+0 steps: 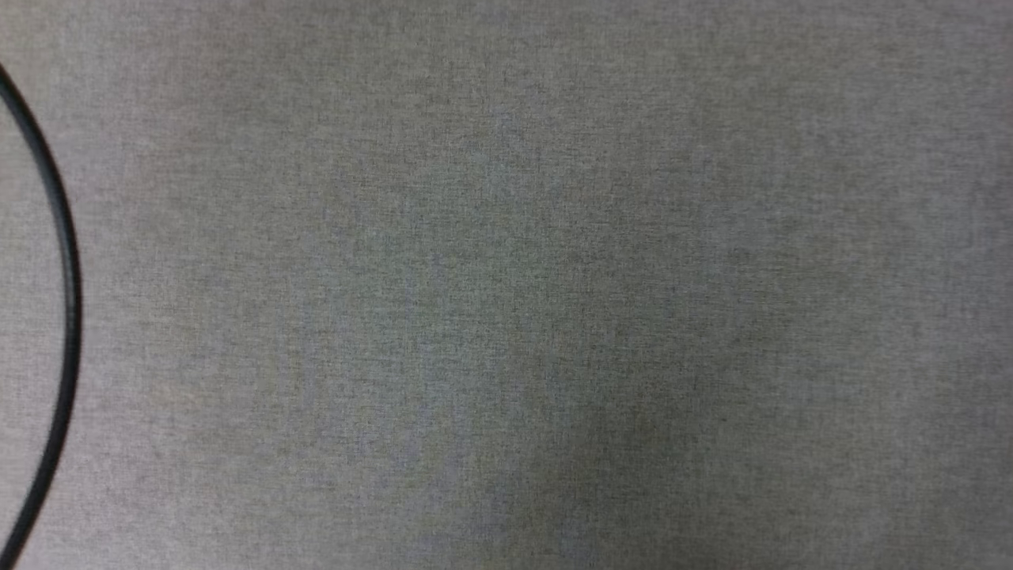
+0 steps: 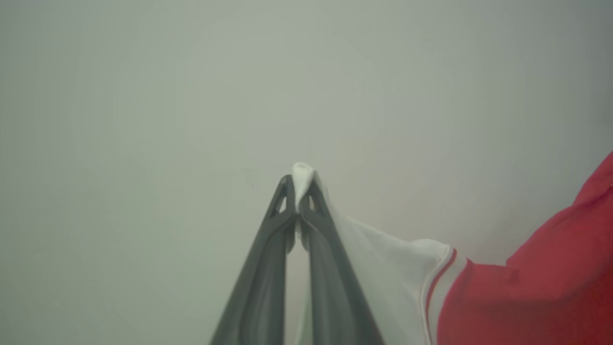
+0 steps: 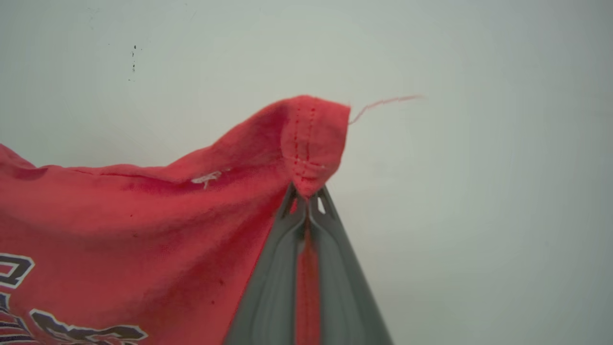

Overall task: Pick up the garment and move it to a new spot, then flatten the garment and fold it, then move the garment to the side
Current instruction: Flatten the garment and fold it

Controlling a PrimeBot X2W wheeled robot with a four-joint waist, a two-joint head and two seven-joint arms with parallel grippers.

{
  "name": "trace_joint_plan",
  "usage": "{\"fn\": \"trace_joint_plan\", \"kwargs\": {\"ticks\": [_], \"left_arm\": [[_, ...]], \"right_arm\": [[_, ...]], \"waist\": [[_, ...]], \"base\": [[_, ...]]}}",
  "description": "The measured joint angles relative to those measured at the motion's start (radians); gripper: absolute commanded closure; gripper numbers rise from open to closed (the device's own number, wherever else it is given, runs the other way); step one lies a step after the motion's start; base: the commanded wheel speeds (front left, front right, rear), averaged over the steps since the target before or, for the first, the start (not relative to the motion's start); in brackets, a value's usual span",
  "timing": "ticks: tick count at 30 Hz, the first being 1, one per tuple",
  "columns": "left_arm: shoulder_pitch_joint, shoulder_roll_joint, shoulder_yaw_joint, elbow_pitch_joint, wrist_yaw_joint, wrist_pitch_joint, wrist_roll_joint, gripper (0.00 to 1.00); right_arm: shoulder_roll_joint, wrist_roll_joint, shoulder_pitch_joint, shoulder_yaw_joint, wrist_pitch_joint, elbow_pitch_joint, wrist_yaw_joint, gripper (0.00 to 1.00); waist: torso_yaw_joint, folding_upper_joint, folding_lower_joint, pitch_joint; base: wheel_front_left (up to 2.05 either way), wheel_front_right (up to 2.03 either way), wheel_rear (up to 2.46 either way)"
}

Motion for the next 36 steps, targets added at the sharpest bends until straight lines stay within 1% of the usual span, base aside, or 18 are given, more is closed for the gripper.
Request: {"fn": "trace_joint_plan", "kwargs": {"ticks": [4, 8, 13, 16, 21, 26, 29, 36], "left_arm": [[-0.066, 0.002, -0.013, 0.082, 0.000, -0.042, -0.015, 1.00], [-0.078, 0.006, -0.041, 0.145, 0.000, -0.069, -0.032, 1.00], [-0.031, 0.012, -0.068, 0.192, 0.000, -0.099, -0.067, 1.00], [0.030, 0.013, -0.076, 0.203, 0.000, -0.123, -0.087, 1.00], [0.176, 0.011, -0.075, 0.199, 0.000, -0.156, -0.123, 1.00], [0.356, 0.011, -0.067, 0.167, 0.000, -0.171, -0.149, 1.00], [0.483, 0.010, -0.058, 0.124, 0.000, -0.172, -0.157, 1.00], [0.838, 0.008, -0.006, -0.052, 0.033, -0.174, -0.163, 1.00]], "right_arm": [[0.011, -0.013, -0.078, 0.024, -0.048, 0.098, 0.000, 1.00], [0.015, -0.016, -0.106, 0.057, -0.082, 0.185, 0.000, 1.00], [0.016, 0.010, -0.100, 0.109, -0.130, 0.270, 0.000, 1.00], [0.021, 0.035, -0.061, 0.138, -0.166, 0.314, 0.000, 1.00], [0.027, 0.095, 0.041, 0.190, -0.230, 0.367, 0.000, 1.00], [0.023, 0.163, 0.182, 0.267, -0.277, 0.367, 0.000, 1.00], [0.003, 0.206, 0.273, 0.314, -0.297, 0.344, 0.000, 1.00], [-0.059, 0.298, 0.532, 0.399, -0.319, 0.244, 0.000, 1.00]], "waist": [[0.007, 0.0000, 0.0000, 0.019], [0.010, 0.0000, -0.0001, 0.034], [0.015, 0.0000, -0.0001, 0.056], [0.015, 0.0000, -0.0001, 0.065], [0.014, 0.0000, -0.0002, 0.052], [0.014, 0.0000, -0.0002, 0.018], [0.011, 0.0000, -0.0002, -0.010], [0.005, 0.0000, -0.0003, -0.104]], "base": [[0.00, 0.00, 0.00], [0.00, 0.00, 0.00], [0.00, 0.00, 0.00], [0.00, 0.00, 0.00], [0.00, 0.00, 0.00], [0.00, 0.00, 0.00], [0.00, 0.00, 0.00], [0.00, 0.00, 0.00]]}}
